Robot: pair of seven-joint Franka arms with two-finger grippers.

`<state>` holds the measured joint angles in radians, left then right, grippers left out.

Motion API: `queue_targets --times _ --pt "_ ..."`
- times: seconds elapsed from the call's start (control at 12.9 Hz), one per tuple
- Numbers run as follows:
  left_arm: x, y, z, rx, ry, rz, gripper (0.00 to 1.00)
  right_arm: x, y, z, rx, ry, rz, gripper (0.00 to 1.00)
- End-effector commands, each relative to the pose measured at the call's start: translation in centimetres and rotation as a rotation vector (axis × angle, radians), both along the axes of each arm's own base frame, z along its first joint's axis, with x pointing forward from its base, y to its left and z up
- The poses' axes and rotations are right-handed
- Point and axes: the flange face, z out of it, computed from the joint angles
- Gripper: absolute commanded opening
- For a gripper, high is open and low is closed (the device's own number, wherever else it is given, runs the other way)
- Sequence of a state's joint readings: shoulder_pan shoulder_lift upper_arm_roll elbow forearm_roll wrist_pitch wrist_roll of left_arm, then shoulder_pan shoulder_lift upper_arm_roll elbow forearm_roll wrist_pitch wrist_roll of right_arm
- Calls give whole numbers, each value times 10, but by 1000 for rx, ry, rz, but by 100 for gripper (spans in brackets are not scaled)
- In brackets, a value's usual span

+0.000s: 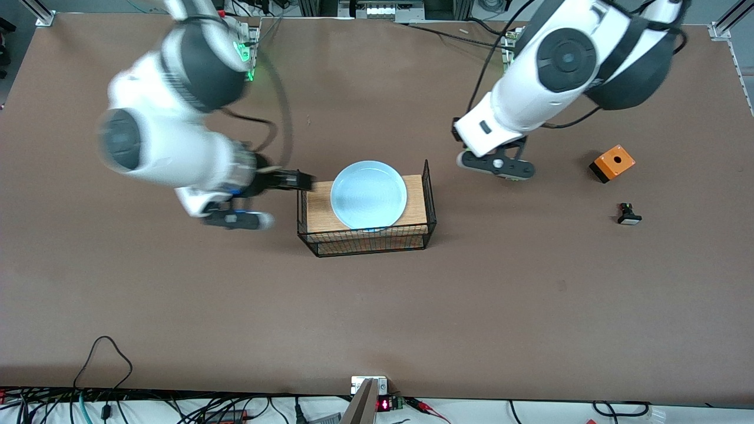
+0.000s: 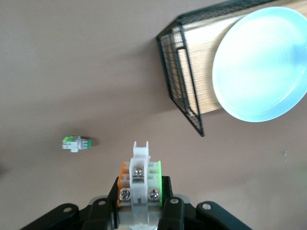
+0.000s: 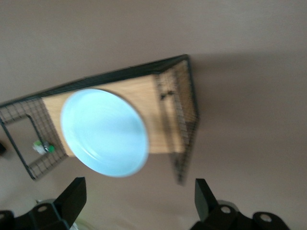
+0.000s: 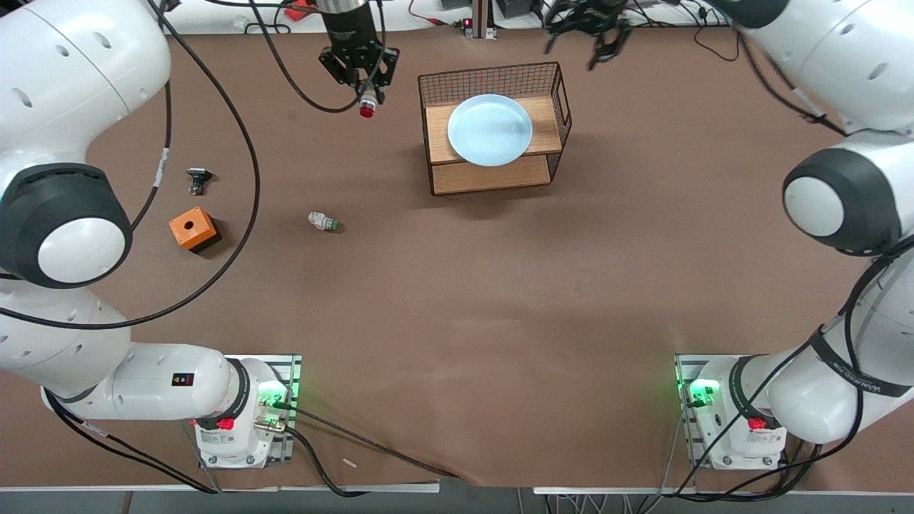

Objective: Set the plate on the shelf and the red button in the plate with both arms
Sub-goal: 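Release the plate and withdraw the right gripper while the left gripper carries the button, then lower the white-red button onto the plate and open the left gripper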

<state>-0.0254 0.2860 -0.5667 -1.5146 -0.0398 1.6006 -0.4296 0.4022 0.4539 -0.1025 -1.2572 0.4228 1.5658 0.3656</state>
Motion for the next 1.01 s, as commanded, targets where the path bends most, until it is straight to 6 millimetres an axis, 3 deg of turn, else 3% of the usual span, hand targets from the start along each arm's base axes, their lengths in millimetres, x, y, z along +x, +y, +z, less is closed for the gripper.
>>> queue_targets --times 0.0,0.23,0.39,0.62,0.78,0.93 --pt "9 -29 -5 -49 13 4 0 3 -98 18 -60 29 57 100" --pt "17 -56 -12 -82 11 5 0 -7 -147 45 -221 -1 110 100" --pt "28 -63 -21 -116 -9 50 0 -11 -161 59 -290 -43 206 100" --pt "21 -97 -41 -118 -9 97 0 -23 -176 63 -369 14 289 100" --pt "16 -114 -55 -84 -36 85 0 -26 -175 69 -383 4 280 100" --pt "15 -133 -67 -79 -36 87 0 -39 -168 59 -465 14 320 100"
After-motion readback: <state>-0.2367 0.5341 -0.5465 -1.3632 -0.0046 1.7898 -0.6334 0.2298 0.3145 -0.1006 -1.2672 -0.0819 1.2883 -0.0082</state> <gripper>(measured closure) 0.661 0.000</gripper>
